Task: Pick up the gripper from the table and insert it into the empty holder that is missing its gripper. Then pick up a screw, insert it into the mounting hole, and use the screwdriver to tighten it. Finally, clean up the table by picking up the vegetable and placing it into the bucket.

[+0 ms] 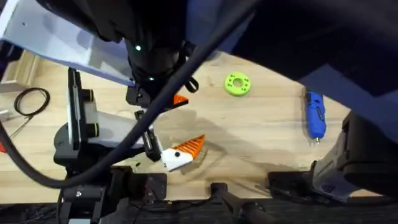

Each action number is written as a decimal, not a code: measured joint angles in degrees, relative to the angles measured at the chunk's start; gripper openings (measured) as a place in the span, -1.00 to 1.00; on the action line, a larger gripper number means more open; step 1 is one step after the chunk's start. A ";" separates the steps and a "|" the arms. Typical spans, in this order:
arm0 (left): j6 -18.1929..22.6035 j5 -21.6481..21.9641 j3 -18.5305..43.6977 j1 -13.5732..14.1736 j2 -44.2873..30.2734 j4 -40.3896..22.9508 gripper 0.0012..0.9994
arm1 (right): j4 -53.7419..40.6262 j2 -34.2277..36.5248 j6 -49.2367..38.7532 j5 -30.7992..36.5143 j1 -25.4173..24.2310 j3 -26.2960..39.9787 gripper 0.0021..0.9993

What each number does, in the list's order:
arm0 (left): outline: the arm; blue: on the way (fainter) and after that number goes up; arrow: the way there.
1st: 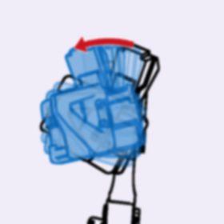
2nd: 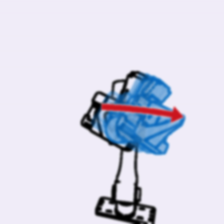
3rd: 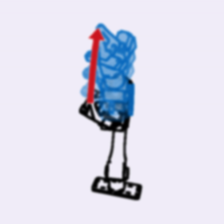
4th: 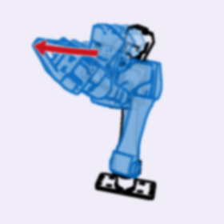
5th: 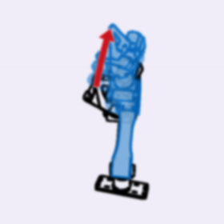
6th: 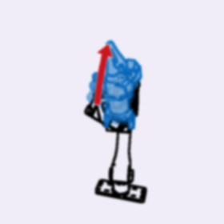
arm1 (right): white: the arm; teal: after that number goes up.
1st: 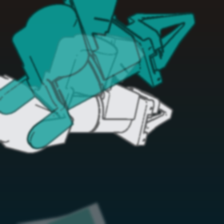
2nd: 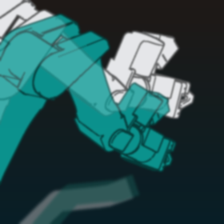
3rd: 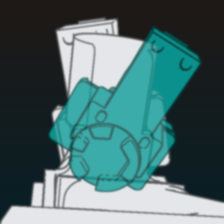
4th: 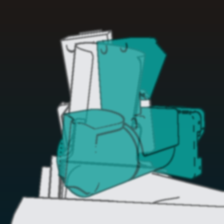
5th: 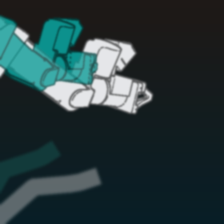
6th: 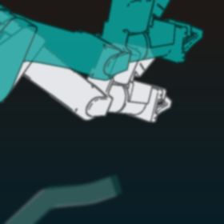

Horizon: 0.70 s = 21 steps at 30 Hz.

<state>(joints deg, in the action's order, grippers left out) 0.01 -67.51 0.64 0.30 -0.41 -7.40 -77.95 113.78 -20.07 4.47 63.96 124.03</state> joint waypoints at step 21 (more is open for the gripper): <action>-0.55 0.00 0.00 0.00 -0.01 -0.04 0.97 | -1.79 0.72 2.26 -0.90 -0.63 0.48 -0.99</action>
<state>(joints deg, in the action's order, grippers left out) -0.54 -67.51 0.64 0.30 -0.43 -7.44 -79.74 114.50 -17.80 3.57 63.34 124.51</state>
